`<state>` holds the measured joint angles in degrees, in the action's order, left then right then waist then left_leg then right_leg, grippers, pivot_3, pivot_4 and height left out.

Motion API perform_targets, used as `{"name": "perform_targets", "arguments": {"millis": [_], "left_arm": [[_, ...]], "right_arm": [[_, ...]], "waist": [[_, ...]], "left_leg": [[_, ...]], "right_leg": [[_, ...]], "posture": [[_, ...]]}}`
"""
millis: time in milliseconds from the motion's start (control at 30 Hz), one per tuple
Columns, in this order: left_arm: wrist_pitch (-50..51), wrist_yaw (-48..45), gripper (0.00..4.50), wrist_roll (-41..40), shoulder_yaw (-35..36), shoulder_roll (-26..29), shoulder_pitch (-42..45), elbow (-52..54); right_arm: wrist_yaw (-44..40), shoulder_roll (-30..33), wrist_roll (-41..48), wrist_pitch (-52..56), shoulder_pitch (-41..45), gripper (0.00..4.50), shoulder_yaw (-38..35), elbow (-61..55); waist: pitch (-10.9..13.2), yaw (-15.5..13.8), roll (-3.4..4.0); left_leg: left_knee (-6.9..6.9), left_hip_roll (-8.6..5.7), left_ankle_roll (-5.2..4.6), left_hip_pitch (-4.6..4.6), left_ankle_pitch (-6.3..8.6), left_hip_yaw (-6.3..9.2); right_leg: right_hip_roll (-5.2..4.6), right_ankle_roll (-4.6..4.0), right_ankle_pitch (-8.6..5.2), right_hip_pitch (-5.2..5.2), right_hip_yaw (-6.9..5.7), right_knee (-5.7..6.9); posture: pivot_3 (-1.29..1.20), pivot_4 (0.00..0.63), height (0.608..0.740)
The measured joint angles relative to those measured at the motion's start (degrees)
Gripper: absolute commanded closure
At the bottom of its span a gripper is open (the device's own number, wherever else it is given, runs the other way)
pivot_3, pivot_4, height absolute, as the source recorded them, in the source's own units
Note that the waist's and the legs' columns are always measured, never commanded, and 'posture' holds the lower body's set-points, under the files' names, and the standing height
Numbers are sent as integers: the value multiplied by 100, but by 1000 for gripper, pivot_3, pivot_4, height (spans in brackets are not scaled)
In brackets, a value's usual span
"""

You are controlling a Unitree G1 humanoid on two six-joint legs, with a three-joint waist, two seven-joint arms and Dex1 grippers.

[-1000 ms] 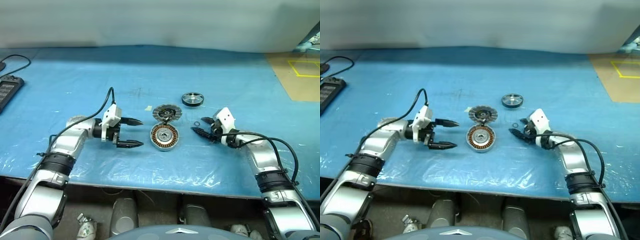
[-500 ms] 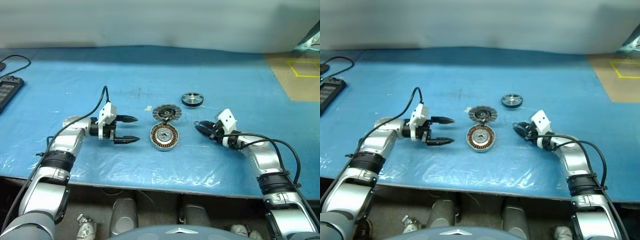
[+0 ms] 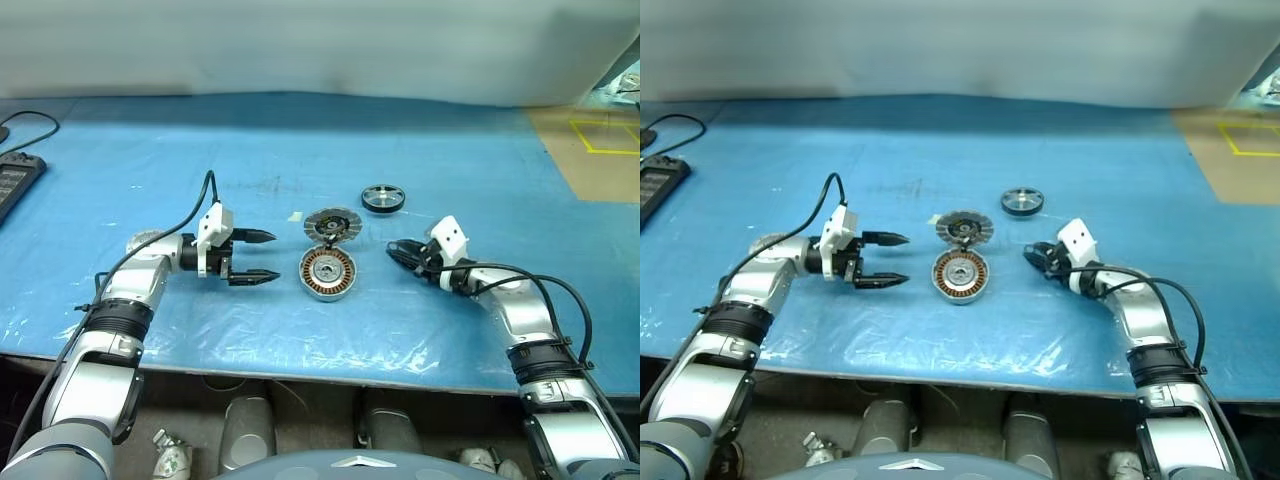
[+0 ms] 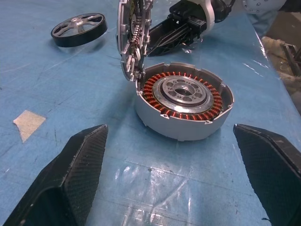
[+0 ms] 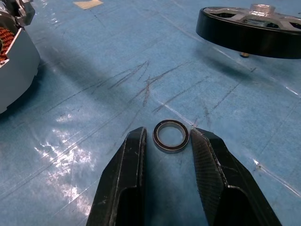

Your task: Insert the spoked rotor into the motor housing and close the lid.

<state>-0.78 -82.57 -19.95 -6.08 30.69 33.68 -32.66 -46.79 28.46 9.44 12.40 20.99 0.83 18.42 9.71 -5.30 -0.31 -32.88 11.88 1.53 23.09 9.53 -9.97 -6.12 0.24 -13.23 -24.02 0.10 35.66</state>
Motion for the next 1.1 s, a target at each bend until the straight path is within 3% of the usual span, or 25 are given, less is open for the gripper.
{"name": "perform_targets", "arguments": {"millis": [133,233,267,567,867,1100], "left_arm": [[5,4,0,3,0,-1,0,0],[5,10,0,4,0,-4,0,2],[4,11,0,4,1,-4,-1,2],[-259,86,0,37,58,-111,-82,35],[-188,110,0,43,116,-242,-89,37],[100,97,0,40,116,-298,-90,65]], "right_arm": [[-11,-18,-4,-24,48,3029,3,72],[13,-19,-4,2,76,3862,-11,116],[9,-19,-2,10,76,3929,-12,115],[-189,150,78,180,-177,3928,-13,-363],[-831,588,403,836,-235,3928,104,-2045],[-1035,294,762,1331,-47,3928,542,-2718]], "waist": [[0,-1,0],[0,-4,0],[0,-5,0],[0,-21,0],[1,-16,2],[1,-18,2]], "left_leg": [[0,0,0,0,0,0],[0,0,0,0,0,0],[1,1,0,0,1,0],[9,1,-1,7,0,0],[16,2,-2,10,1,0],[16,2,-2,11,1,0]], "right_leg": [[0,0,0,0,0,0],[0,0,0,0,0,0],[0,0,0,0,0,-1],[0,0,0,0,0,-16],[2,0,0,-8,0,-18],[1,0,0,-8,0,-19]], "posture": [[0,150,740],[0,150,740],[0,150,740],[0,150,740],[0,150,740],[0,150,740]]}}
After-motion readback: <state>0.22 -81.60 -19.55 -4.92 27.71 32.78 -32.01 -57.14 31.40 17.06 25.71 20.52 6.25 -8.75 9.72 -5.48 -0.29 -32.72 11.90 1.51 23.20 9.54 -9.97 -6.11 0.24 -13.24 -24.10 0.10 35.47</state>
